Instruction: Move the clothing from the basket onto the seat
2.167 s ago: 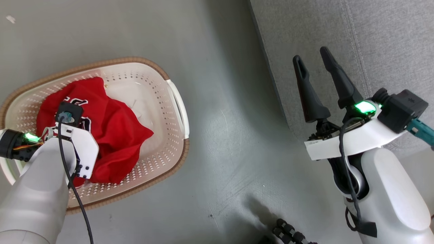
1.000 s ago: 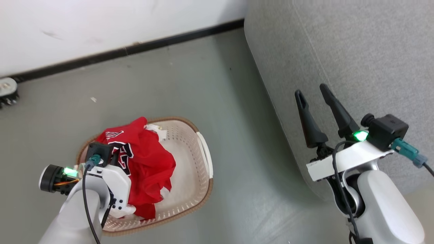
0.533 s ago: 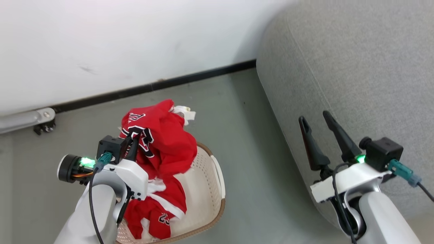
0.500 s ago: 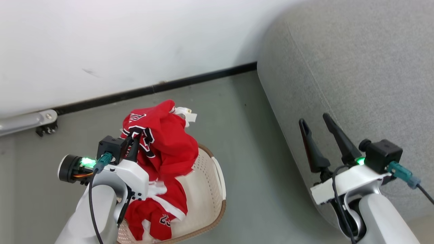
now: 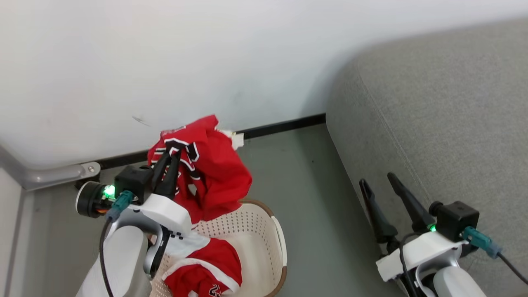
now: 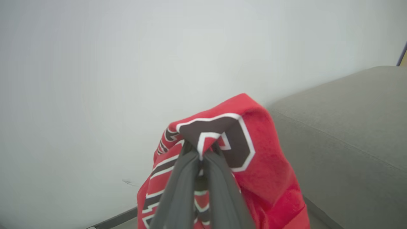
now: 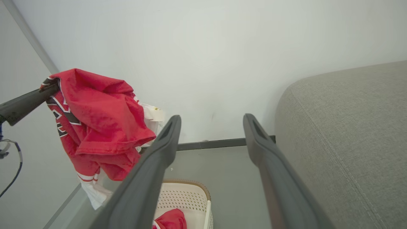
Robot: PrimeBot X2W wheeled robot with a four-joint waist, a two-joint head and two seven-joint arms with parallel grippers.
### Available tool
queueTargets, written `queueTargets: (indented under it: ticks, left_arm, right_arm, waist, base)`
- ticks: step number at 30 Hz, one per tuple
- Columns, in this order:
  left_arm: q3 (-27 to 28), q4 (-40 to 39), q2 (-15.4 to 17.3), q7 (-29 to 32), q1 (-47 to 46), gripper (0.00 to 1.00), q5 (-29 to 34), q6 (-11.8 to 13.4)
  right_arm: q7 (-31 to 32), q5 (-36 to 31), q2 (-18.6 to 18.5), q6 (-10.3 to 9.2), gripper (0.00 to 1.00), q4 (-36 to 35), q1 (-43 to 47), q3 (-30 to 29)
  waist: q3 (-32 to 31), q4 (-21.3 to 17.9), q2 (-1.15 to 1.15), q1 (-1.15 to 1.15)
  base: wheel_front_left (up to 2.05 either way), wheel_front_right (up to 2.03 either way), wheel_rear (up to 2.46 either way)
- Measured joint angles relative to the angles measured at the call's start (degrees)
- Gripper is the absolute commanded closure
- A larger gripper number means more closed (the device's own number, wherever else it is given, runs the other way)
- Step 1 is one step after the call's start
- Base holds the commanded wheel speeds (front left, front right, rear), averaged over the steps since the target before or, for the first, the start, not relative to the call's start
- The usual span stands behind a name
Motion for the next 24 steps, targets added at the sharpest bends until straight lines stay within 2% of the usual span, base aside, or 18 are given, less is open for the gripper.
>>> queueTargets:
  ticks: [11,18,24]
  left_arm:
    - [1.9,-13.1,-0.9,-0.1,2.6,1.00,-1.5,-1.6]
    - [1.0,-16.3,-1.0,-0.2,6.3,1.00,-1.5,-2.1]
    - [0.4,-18.2,-1.0,-0.2,8.7,1.00,-1.5,-2.6]
  right_arm:
    - [0.0,2.5,0.0,0.00,0.00,-2.5,3.9,-0.6]
    - [0.0,2.5,0.0,0.00,0.00,-4.1,5.8,-0.4]
    - [0.0,0.3,0.1,0.00,0.00,-4.4,6.4,3.9]
  waist:
    - [-4.0,1.4,0.00,0.00]
    - [-5.8,1.9,0.00,0.00]
    - [-6.7,2.3,0.00,0.00]
  base:
    - [0.00,0.00,0.00]
    - [0.00,0.00,0.00]
    - [0.00,0.00,0.00]
